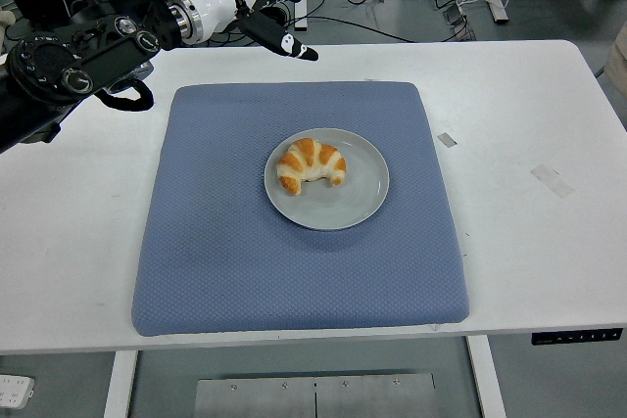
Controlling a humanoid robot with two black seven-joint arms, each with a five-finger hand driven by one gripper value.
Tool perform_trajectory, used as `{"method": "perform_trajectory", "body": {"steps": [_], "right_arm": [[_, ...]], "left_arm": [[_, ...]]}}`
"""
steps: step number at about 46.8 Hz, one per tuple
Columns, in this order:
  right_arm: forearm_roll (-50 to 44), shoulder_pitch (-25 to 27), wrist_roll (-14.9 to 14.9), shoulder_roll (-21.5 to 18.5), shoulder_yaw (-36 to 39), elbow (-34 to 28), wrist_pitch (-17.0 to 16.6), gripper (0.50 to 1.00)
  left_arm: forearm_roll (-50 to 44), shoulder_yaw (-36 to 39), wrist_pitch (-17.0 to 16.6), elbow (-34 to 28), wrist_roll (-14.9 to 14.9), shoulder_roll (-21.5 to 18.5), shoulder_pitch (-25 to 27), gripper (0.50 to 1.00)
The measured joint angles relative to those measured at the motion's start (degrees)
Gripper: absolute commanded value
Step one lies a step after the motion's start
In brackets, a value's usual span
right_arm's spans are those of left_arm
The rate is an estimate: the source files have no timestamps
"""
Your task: Place the bread on the table
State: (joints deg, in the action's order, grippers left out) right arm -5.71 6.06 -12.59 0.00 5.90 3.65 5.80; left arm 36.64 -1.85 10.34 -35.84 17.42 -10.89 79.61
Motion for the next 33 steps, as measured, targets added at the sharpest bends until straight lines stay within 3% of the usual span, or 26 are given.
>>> {"method": "perform_trajectory", "body": {"steps": [18, 33], "right_arm": [[0.0, 0.0, 0.1, 0.0, 0.0, 0.0, 0.0, 1.000], [0.0, 0.0, 0.1, 0.0, 0.0, 0.0, 0.0, 1.000]], "left_arm": [[11.3, 0.4, -0.1, -0.1, 0.0, 1.4, -0.5, 0.960], [12.6, 0.6, -0.1, -0.2, 0.0, 2.2, -0.3, 0.949]]}}
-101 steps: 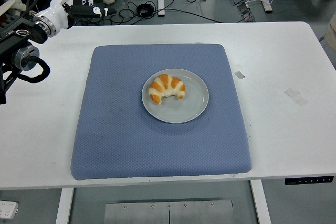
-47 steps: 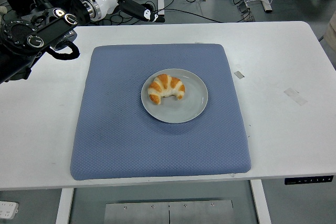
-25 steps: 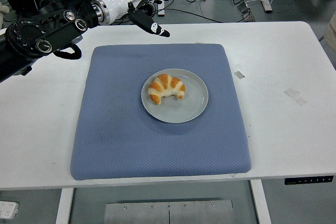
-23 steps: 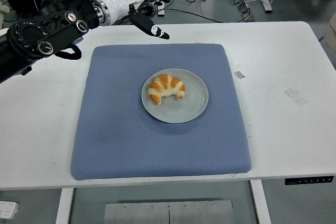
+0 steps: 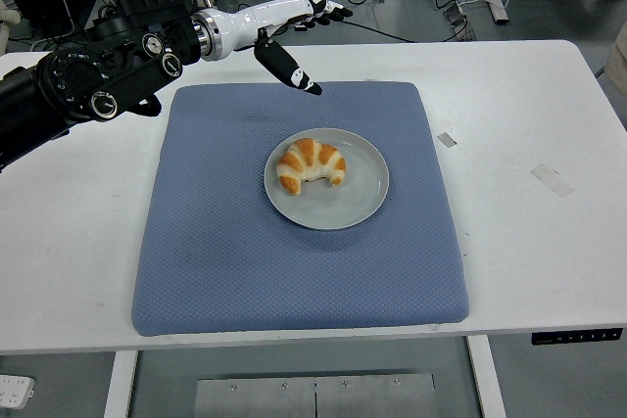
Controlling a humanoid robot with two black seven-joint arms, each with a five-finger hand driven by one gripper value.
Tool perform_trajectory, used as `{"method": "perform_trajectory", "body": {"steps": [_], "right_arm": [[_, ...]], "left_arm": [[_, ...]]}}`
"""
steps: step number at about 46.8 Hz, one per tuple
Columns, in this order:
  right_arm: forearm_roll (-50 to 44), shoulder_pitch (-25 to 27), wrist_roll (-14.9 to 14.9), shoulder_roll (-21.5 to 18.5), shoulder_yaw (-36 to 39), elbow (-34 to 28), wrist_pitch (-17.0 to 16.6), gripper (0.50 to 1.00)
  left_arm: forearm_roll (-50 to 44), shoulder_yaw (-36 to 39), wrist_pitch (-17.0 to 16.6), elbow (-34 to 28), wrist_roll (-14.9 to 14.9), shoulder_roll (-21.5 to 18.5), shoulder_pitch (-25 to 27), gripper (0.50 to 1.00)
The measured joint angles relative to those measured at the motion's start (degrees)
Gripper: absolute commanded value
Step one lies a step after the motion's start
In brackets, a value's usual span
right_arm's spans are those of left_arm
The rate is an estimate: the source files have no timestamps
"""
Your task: Place the bread on the table
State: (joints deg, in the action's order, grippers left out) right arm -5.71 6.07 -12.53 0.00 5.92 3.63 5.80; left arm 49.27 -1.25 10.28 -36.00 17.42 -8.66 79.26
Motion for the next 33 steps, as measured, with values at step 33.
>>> {"method": "perform_trajectory", "body": {"steps": [33], "right_arm": [[0.0, 0.0, 0.0, 0.0, 0.0, 0.0, 0.0, 1.000]], "left_arm": [[1.4, 9.2, -0.1, 0.0, 1.2, 2.1, 0.2, 0.946]]}}
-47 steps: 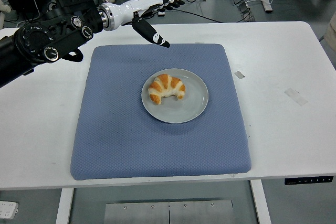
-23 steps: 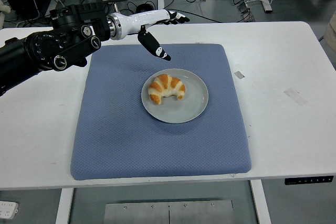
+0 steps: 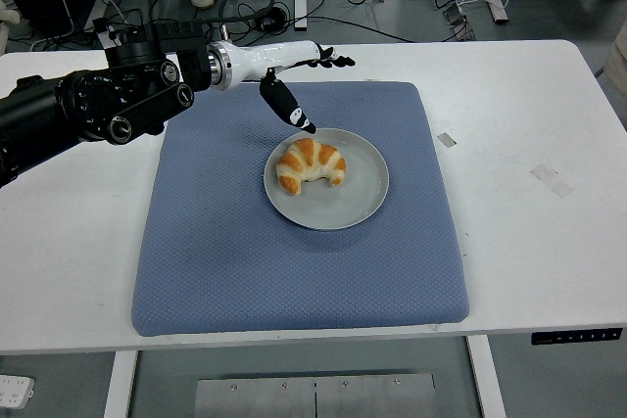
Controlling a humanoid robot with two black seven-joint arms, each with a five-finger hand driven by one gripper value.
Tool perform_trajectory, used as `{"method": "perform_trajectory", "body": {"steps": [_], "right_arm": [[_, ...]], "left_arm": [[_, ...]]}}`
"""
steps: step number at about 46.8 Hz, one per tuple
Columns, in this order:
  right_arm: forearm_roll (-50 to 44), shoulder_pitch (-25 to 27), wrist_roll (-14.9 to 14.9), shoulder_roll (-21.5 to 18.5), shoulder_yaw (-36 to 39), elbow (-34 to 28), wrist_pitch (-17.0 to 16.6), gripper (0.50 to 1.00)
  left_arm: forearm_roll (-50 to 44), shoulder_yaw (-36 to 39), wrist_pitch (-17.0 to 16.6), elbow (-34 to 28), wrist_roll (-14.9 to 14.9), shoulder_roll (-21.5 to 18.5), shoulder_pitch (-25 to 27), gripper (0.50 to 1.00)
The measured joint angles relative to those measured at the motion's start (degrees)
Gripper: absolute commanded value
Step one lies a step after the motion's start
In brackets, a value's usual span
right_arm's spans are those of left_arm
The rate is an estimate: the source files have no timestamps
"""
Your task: Place the bread on the table
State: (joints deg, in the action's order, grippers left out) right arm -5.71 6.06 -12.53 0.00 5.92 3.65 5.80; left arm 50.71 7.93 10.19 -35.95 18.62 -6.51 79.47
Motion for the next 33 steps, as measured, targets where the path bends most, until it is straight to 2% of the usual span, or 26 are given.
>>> {"method": "perform_trajectory", "body": {"steps": [14, 25, 33], "right_arm": [[0.0, 0.0, 0.0, 0.0, 0.1, 0.1, 0.0, 1.000], [0.0, 0.0, 0.0, 0.0, 0.1, 0.0, 0.0, 1.000], [0.0, 0.0, 0.0, 0.0, 0.0, 0.0, 0.0, 1.000]], "left_arm": [[0.0, 0.1, 0.1, -0.1, 0.0, 1.1, -0.4, 0.945], [-0.1, 0.1, 3.2, -0.1, 0.0, 1.1, -0.6, 0.945], [-0.3, 0.2, 4.1, -0.1, -0.1, 0.8, -0.8, 0.945]]}}
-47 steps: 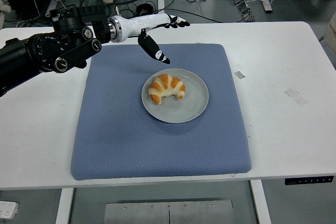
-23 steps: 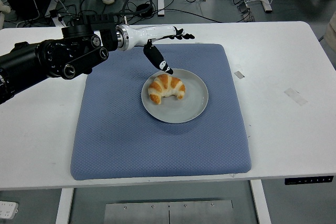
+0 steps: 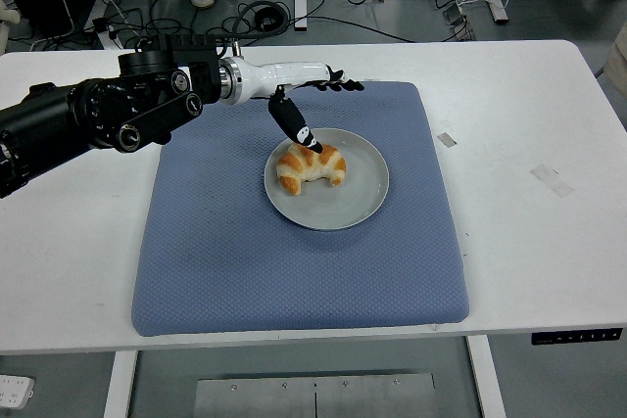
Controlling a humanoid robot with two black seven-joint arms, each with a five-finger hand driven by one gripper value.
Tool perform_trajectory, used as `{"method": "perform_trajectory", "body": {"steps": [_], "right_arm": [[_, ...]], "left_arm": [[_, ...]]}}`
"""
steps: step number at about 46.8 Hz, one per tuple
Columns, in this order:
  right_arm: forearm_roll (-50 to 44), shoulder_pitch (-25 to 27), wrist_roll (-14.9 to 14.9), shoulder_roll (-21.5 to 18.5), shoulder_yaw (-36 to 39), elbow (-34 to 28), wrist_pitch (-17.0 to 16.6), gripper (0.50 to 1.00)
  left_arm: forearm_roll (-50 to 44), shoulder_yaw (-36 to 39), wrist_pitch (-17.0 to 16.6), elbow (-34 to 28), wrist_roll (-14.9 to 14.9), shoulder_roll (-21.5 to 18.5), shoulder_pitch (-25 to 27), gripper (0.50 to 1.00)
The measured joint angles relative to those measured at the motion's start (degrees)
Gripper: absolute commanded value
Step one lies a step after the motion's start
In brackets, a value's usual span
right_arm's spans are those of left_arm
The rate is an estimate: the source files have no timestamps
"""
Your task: Place the bread on the table
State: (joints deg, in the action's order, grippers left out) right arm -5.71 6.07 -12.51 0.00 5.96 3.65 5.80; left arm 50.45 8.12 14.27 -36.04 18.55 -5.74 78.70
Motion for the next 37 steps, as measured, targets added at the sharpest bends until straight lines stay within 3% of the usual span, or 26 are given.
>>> {"method": "perform_trajectory", "body": {"steps": [37], "right_arm": [[0.0, 0.0, 0.0, 0.0, 0.0, 0.0, 0.0, 1.000]], "left_arm": [[-0.2, 2.8, 0.9, 0.0, 0.0, 0.2, -2.6, 0.916]]}}
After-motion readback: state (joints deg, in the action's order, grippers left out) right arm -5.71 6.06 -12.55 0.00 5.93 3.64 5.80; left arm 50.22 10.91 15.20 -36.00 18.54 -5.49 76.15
